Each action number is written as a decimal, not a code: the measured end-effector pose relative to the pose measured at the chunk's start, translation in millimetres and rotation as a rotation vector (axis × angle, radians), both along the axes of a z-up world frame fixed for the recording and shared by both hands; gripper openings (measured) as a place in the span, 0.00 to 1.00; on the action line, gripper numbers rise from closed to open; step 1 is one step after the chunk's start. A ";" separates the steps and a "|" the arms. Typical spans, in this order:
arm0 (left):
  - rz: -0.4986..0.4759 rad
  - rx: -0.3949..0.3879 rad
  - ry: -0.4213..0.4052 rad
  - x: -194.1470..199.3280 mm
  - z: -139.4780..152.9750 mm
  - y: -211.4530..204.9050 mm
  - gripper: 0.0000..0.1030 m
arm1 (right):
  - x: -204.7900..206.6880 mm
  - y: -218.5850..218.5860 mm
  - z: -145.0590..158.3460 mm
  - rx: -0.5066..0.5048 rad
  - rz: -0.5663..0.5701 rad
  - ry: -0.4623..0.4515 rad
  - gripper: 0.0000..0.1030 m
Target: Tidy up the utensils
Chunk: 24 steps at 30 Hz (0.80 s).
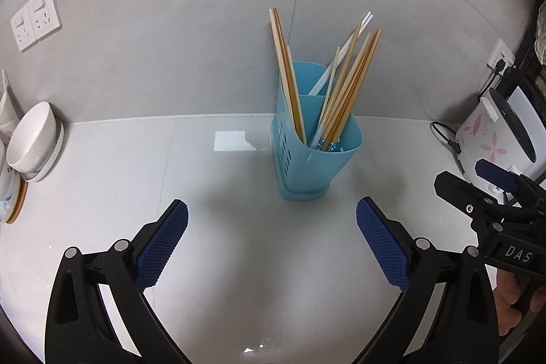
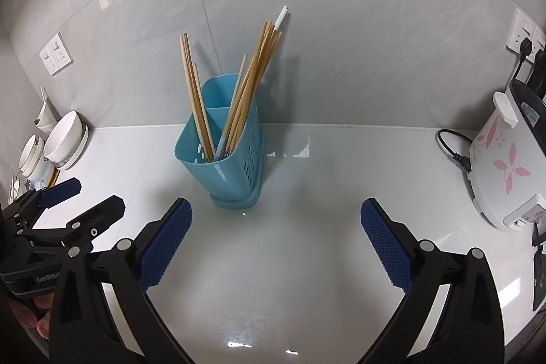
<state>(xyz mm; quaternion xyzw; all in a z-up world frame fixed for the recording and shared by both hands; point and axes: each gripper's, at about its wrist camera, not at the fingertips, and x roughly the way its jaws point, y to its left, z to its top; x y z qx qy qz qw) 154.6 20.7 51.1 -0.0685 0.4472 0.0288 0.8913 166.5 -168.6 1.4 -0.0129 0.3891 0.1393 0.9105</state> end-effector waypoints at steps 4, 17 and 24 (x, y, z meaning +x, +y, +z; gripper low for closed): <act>-0.004 -0.006 -0.003 0.7 0.6 1.1 0.94 | -0.3 -0.7 0.0 -0.003 0.002 0.001 0.93; -0.005 -0.006 -0.004 0.1 -1.6 -1.8 0.94 | 0.9 -1.2 -4.8 -0.006 0.003 0.012 0.93; -0.010 -0.018 0.001 1.8 -2.4 -1.1 0.94 | 1.1 -2.0 -7.0 -0.004 0.003 0.018 0.93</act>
